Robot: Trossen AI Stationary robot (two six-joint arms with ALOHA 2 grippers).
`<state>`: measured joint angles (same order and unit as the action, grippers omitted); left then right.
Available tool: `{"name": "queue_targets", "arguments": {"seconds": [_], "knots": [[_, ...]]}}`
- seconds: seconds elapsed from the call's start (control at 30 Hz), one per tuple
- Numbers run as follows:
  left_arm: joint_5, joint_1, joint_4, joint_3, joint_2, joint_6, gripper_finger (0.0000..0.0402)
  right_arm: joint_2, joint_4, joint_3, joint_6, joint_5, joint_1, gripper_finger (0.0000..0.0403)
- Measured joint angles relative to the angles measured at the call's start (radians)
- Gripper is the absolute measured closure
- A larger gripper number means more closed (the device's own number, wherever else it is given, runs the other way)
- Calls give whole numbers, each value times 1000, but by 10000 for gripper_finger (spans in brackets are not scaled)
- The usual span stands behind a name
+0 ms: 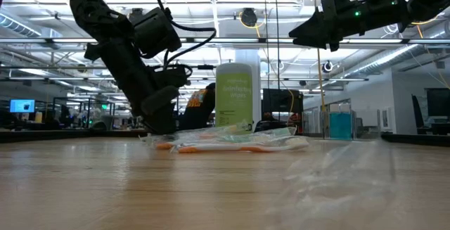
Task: Pick & Place toothbrushing station
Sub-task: Put the orange toothbrush into the transparent organizer
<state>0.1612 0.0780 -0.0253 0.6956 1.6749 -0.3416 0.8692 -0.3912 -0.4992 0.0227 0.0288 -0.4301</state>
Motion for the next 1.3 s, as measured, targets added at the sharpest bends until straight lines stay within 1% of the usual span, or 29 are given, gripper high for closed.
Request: {"name": "queue_targets", "arguments": {"seconds": [0.13, 0.17, 0.3, 0.4, 0.5, 0.57, 0.63, 0.7, 0.73, 0.8, 0.9, 1.0, 1.1, 1.17, 1.3], "knots": [[9, -1, -25, -4, -62, 24, 372, 0, 0, 0, 0, 0, 0, 191], [19, -2, -23, -3, -85, 35, 380, 0, 0, 0, 0, 0, 0, 191], [114, -4, -17, 0, -187, 81, 374, 0, 1, 0, 0, 0, 0, 191], [206, -17, 17, 0, -265, 158, 366, 0, 1, 0, 0, 0, 0, 191], [291, -22, 129, 0, -327, 273, 374, 1, 1, 0, 0, 0, 0, 191], [296, -17, 259, 0, -341, 381, 379, 10, -2, 0, 0, -3, 0, 191], [238, -3, 401, 0, -341, 493, 379, 27, -6, 0, 1, -5, 0, 191], [127, 22, 541, 1, -322, 564, 379, 62, -44, 0, 21, -6, 1, 191], [66, 37, 607, 2, -304, 580, 379, 79, -61, 0, 33, -9, 1, 191], [-28, 70, 699, 2, -268, 584, 376, 121, -120, 0, 42, -58, 1, 191], [-122, 110, 839, 2, -199, 560, 371, 185, -247, 0, 45, -168, 7, 190], [-186, 136, 939, 2, -121, 522, 376, 254, -383, 0, 45, -212, 37, 186], [-235, 140, 1020, 2, -52, 508, 378, 318, -512, 0, 45, -214, 72, 177], [-241, 136, 1044, 8, -20, 495, 375, 348, -580, 0, 45, -215, 88, 171], [-242, 129, 1037, 31, 31, 495, 369, 384, -701, 0, 53, -214, 111, 164]]}}
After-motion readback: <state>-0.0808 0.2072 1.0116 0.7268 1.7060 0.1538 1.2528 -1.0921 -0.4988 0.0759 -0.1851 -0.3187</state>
